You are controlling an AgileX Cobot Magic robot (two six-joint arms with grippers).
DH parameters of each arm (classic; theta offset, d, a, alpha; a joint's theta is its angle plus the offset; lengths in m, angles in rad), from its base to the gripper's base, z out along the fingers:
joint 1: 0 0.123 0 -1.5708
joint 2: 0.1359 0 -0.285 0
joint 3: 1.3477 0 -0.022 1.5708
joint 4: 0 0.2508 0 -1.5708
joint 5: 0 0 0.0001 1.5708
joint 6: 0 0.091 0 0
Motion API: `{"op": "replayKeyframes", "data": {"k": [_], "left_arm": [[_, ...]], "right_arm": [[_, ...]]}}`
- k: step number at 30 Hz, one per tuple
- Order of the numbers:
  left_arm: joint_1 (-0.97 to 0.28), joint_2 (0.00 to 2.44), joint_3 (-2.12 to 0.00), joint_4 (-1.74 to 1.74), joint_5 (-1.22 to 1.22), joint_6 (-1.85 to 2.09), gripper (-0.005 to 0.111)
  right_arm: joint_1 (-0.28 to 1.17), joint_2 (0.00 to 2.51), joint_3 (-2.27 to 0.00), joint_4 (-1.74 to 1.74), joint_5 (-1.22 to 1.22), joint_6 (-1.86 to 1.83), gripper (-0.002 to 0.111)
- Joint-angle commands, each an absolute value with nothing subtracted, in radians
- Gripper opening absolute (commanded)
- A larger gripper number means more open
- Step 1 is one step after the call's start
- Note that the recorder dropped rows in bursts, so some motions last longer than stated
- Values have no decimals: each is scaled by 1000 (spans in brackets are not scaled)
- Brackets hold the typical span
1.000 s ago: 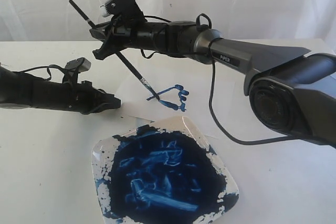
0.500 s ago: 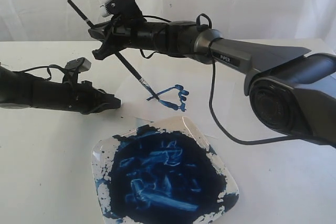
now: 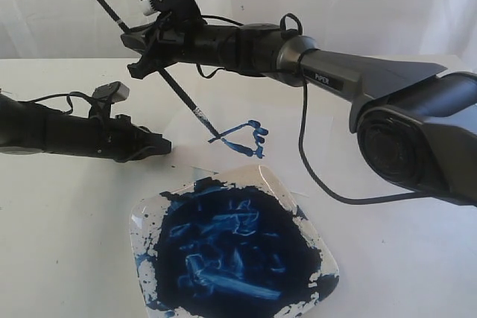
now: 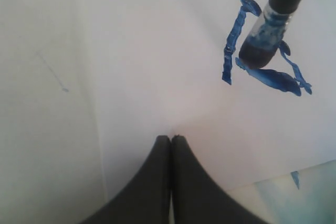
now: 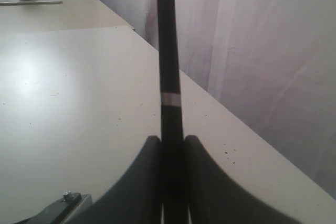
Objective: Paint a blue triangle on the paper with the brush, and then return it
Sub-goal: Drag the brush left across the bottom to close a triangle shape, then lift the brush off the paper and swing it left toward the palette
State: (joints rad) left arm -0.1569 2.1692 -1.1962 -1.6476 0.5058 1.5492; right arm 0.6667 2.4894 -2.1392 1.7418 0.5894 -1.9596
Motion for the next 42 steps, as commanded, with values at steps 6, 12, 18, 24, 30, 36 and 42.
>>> {"op": "replayKeyframes", "data": {"k": [6, 12, 18, 24, 30, 36, 42], "left_arm": [[-163, 2173, -1188, -1613, 464, 1552, 0], [-163, 2173, -1188, -1613, 464, 1552, 0], [-163, 2173, -1188, -1613, 464, 1552, 0], [-163, 2173, -1188, -1613, 464, 1552, 0], [-163, 2173, -1188, -1613, 464, 1552, 0], [-163, 2173, -1188, -1613, 464, 1552, 0], [-163, 2173, -1188, -1613, 464, 1552, 0]], "right_arm": [[657, 2474, -2143, 1744, 597, -1989, 0], [640, 2474, -2143, 1744, 595, -1985, 0], [632, 2474, -2143, 1744, 578, -1949, 0], [638, 2482, -2143, 1744, 570, -1958, 0], [639, 2490, -2143, 1744, 570, -1963, 0], [639, 2496, -2143, 1744, 570, -1963, 0], [639, 2492, -2143, 1744, 572, -1967, 0]]}}
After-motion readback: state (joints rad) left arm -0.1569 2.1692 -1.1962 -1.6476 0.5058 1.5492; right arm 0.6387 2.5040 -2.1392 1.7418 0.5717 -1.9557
